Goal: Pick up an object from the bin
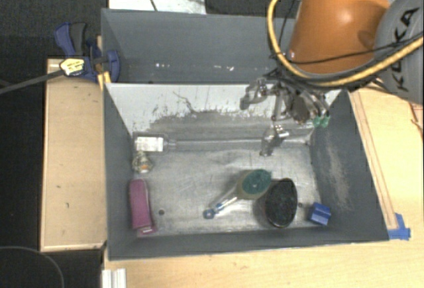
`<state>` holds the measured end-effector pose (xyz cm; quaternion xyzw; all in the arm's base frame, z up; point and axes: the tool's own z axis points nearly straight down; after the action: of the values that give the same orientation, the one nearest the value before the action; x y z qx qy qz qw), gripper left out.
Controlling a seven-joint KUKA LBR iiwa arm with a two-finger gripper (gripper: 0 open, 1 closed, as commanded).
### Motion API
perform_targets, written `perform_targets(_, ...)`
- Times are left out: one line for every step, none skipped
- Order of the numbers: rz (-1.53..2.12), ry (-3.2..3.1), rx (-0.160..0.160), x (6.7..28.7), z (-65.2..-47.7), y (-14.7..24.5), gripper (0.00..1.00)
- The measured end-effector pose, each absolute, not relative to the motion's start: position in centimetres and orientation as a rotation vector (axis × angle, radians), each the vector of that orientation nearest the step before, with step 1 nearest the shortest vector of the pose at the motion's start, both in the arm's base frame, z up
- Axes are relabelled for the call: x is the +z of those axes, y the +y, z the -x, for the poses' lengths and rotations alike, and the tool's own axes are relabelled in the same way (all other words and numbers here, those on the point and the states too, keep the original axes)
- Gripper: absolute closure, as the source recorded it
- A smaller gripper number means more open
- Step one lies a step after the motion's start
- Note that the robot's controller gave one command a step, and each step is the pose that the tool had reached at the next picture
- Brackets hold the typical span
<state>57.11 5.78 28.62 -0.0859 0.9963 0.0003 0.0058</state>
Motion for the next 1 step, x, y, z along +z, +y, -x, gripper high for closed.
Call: perform_targets(1.256, 2.882, 0.002, 21.72, -51.21, 3.45, 0.0)
